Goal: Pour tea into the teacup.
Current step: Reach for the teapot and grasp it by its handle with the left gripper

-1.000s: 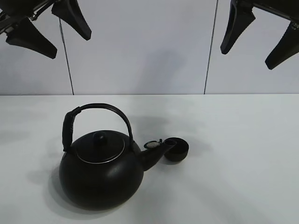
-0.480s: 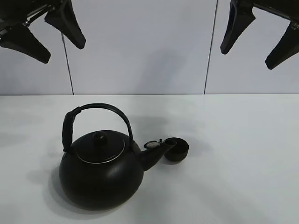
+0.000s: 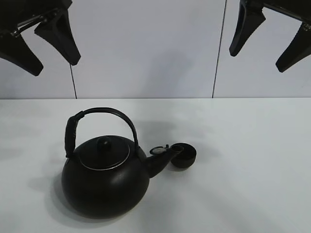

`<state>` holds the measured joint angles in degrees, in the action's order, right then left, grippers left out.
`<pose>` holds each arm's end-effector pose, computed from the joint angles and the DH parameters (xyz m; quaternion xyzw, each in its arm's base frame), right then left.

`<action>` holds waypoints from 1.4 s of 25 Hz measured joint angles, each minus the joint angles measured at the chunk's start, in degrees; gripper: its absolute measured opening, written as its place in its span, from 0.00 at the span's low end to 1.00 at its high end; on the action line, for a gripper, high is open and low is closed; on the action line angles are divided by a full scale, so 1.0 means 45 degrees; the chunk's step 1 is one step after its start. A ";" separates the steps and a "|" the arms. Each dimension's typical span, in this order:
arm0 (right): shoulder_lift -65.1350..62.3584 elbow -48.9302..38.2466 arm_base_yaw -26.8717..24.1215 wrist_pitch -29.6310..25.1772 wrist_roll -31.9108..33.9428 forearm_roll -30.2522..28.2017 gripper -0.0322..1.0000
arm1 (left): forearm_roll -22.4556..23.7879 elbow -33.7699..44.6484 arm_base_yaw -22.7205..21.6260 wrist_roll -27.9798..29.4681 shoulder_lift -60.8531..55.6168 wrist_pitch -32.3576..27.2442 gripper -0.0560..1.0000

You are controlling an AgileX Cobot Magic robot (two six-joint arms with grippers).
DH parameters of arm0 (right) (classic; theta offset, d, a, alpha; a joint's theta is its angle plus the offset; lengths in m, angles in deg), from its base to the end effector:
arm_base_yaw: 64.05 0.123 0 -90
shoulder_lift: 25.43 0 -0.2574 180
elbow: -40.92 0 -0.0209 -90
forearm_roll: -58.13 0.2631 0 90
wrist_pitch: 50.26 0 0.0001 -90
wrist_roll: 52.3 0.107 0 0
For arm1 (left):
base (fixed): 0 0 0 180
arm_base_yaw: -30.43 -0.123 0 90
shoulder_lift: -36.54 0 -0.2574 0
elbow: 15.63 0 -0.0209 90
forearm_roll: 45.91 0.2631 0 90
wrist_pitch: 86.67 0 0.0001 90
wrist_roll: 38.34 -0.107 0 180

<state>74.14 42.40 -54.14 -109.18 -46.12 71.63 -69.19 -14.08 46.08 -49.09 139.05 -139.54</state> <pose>0.3394 0.0810 0.2645 0.0077 0.9739 0.1373 0.1805 0.3371 -0.1295 0.2389 0.1343 0.9542 -0.1902 0.1879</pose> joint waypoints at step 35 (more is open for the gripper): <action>0.0000 0.0000 0.0000 0.0077 -0.0008 0.0000 0.57 | -0.3451 0.9749 0.1485 -0.4723 -0.7317 1.0716 0.56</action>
<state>74.14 42.40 -54.14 -108.83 -46.16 71.63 -84.72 29.79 52.76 -70.34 106.12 -91.32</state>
